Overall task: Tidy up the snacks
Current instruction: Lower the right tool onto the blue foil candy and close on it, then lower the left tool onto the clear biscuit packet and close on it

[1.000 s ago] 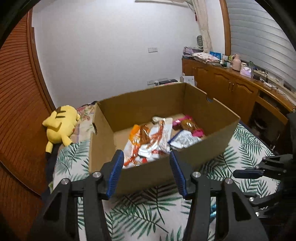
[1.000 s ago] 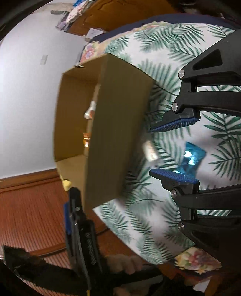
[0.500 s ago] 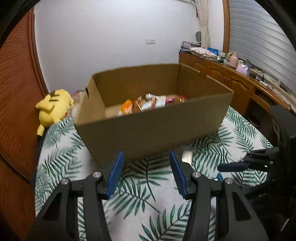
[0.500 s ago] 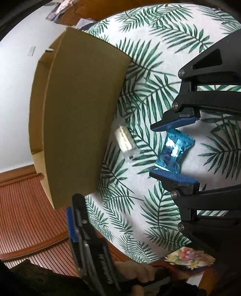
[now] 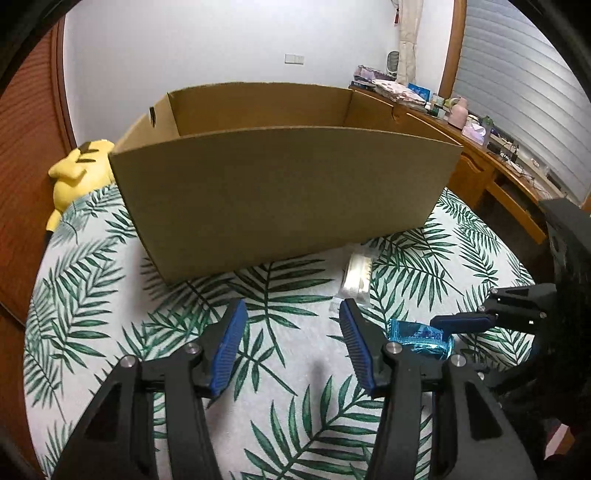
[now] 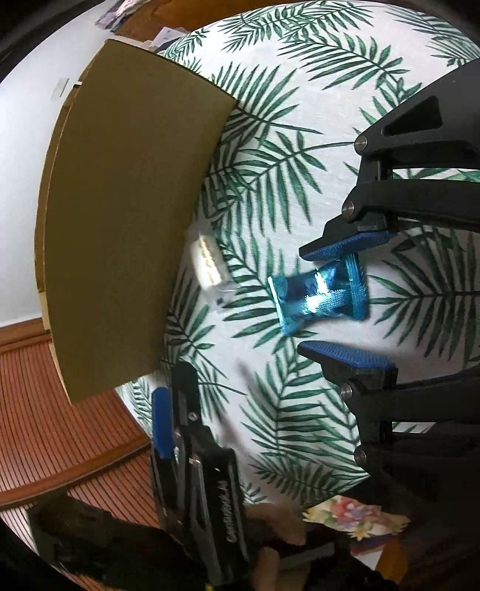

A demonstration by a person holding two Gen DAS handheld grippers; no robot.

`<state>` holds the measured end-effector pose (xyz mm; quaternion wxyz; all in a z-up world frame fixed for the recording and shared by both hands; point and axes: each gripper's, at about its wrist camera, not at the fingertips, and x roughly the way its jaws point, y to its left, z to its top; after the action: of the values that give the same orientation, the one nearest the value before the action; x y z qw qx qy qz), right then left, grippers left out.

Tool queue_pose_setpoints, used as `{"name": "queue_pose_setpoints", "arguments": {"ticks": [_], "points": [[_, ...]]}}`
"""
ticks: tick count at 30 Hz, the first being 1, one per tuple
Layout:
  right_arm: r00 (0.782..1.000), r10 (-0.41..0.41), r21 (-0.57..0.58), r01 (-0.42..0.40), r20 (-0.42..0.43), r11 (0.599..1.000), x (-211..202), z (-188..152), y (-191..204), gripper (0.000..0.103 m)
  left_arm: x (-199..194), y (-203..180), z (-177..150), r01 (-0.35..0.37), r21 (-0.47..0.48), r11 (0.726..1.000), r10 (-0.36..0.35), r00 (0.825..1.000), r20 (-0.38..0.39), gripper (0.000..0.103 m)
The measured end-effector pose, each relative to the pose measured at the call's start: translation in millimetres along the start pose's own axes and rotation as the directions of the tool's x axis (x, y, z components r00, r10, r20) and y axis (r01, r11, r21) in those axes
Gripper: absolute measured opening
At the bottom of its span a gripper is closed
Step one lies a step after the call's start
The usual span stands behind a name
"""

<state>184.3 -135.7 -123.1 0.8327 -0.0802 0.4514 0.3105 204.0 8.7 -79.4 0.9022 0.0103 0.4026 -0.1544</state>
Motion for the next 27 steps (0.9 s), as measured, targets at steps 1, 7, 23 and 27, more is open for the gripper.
{"name": "queue_pose_setpoints", "arguments": {"ticks": [1, 7, 23, 27], "points": [[1.000, -0.004, -0.004, 0.004, -0.002, 1.000, -0.2, -1.8, 0.7, 0.046, 1.0, 1.0, 0.3, 0.006, -0.010, 1.000, -0.006, 1.000, -0.003, 0.057], [1.000, -0.022, -0.004, 0.022, -0.003, 1.000, 1.5, -2.0, 3.4, 0.046, 4.5, 0.9, 0.1, 0.014, -0.023, 1.000, -0.014, 1.000, 0.004, 0.070], [0.993, -0.113, -0.028, 0.114, 0.021, 0.993, 4.5, -2.1, 9.7, 0.031, 29.0, -34.6, 16.4, 0.036, 0.111, 0.993, -0.033, 0.999, -0.036, 0.071], [0.993, -0.108, 0.017, 0.108, 0.046, 0.994, -3.9, -6.0, 0.9, 0.031, 38.7, -43.7, 20.4, 0.070, 0.130, 0.989, -0.063, 0.996, -0.063, 0.070]]}}
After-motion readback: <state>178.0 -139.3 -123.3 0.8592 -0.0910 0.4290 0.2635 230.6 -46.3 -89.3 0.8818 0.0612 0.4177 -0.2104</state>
